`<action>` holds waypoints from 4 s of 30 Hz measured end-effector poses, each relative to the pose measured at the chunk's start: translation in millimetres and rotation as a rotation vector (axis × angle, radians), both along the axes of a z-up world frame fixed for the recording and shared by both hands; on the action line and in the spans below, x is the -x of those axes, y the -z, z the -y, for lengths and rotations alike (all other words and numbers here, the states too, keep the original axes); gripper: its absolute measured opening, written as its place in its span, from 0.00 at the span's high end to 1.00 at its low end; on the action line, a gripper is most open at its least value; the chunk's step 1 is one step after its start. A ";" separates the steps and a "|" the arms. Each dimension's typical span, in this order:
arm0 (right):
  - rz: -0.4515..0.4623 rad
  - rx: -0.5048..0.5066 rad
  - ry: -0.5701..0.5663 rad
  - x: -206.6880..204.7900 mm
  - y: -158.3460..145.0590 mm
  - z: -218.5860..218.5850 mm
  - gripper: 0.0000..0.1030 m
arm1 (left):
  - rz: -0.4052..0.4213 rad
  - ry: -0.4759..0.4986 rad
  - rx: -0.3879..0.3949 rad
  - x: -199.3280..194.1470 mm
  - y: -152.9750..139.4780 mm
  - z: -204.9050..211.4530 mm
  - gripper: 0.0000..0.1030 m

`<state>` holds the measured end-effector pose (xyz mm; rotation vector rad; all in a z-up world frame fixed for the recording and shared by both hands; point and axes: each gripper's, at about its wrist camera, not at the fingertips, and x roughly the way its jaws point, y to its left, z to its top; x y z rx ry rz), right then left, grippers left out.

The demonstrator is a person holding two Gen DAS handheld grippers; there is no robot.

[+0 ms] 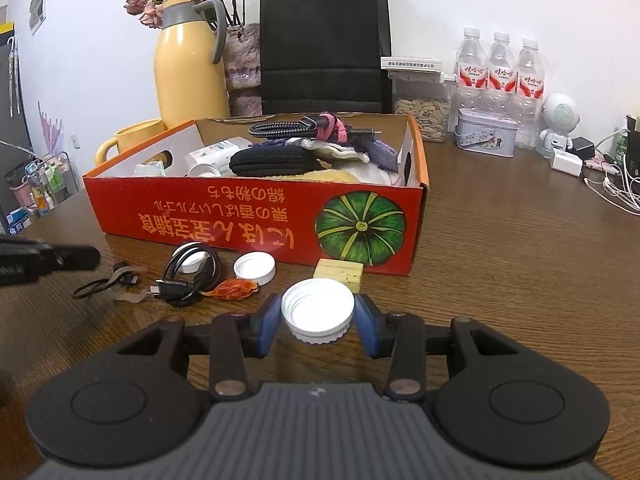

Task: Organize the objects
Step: 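Lift the black cable with the left tool while the right tool holds the white cap, then carry the cable and cap over the box and open both tools, then withdraw both tools from the box toward the remaining table items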

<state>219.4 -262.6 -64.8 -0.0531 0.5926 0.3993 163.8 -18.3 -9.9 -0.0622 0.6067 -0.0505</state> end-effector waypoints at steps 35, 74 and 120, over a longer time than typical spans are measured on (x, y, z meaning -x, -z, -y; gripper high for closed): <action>0.032 -0.008 -0.030 11.1 -8.3 -2.6 0.60 | 0.058 -0.024 0.009 8.4 -23.2 -8.8 0.96; 0.157 0.026 -0.073 -108.2 -64.6 -117.4 0.41 | 0.122 -0.054 -0.014 -156.1 -52.3 -33.6 0.77; 0.143 0.107 0.033 17.7 -23.6 -49.9 0.00 | 0.009 0.006 -0.085 -25.8 -2.8 -17.7 0.02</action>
